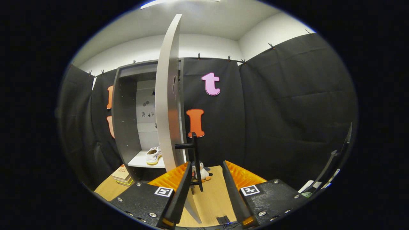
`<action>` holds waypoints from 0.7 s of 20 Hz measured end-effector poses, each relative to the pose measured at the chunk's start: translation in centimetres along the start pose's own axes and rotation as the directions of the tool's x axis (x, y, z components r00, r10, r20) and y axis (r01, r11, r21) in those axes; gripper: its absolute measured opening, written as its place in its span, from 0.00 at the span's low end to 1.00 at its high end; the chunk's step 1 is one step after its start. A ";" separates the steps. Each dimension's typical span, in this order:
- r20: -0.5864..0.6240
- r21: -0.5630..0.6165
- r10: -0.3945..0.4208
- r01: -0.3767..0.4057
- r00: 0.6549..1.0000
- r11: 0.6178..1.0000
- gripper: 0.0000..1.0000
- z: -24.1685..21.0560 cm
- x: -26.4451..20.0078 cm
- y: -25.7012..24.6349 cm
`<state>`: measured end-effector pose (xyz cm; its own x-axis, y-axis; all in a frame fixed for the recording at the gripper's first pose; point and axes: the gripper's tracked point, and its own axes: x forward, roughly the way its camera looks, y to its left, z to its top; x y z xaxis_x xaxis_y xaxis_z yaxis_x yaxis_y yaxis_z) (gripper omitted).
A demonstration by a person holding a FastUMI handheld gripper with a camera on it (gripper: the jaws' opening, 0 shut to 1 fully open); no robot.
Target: Open the shoe cabinet door, grab the shoes and put them into the shoe cabinet, then close the shoe cabinet door.
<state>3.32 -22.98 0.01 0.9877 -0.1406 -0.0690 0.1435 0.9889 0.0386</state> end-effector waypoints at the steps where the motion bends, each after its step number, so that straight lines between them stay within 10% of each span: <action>1: -0.002 0.002 0.019 -0.019 1.000 1.000 0.62 0.0 -0.1 0.7; 14: 0.001 0.070 0.326 -0.325 0.945 0.943 0.63 -0.8 0.2 12.5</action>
<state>5.22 -10.60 -0.35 0.9805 0.1894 -0.0516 -0.1815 0.9749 0.1291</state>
